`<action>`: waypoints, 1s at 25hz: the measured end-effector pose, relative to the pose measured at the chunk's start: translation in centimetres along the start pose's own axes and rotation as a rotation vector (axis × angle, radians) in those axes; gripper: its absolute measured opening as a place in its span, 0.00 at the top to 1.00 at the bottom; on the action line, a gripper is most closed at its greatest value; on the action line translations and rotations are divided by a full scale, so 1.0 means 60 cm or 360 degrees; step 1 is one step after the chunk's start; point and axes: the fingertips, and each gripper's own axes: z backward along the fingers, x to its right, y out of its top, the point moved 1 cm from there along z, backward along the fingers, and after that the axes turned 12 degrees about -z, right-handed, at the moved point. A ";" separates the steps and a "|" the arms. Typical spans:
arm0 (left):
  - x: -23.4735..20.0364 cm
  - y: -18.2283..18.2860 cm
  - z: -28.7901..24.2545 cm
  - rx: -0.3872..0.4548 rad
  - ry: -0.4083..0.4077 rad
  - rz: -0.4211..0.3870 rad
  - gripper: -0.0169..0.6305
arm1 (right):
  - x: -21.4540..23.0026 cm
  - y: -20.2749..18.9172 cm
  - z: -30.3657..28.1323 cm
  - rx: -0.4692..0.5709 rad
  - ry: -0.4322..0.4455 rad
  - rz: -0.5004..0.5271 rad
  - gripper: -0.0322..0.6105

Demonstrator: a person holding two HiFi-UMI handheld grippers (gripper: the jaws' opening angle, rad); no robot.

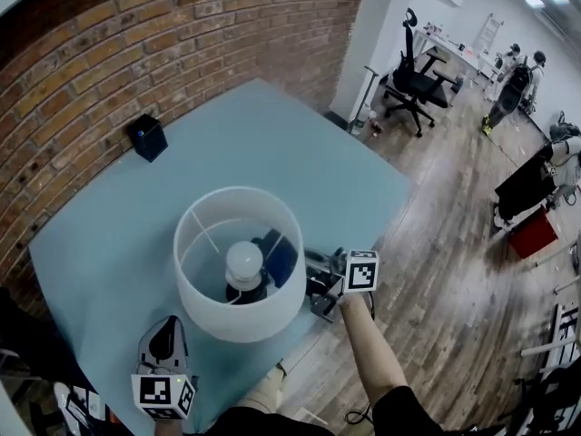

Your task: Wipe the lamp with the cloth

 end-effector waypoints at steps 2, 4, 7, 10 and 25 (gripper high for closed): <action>-0.004 0.005 -0.019 0.0001 0.0010 -0.0006 0.96 | 0.010 0.002 -0.020 -0.0093 0.0092 -0.0115 0.85; -0.008 0.006 -0.037 -0.0012 0.0025 -0.0001 0.96 | 0.018 0.004 -0.046 -0.0188 0.0173 -0.0202 0.86; -0.016 0.010 -0.058 -0.0014 0.0070 0.0043 0.96 | 0.008 -0.004 -0.087 -0.0350 0.0344 -0.0373 0.86; -0.024 0.015 -0.073 0.0000 0.0093 0.0060 0.96 | 0.030 -0.043 -0.110 -0.0640 0.0304 -0.0402 0.85; -0.027 0.012 -0.067 0.0006 0.0089 0.0048 0.96 | 0.187 -0.033 -0.071 -0.0618 -0.0741 -0.0262 0.86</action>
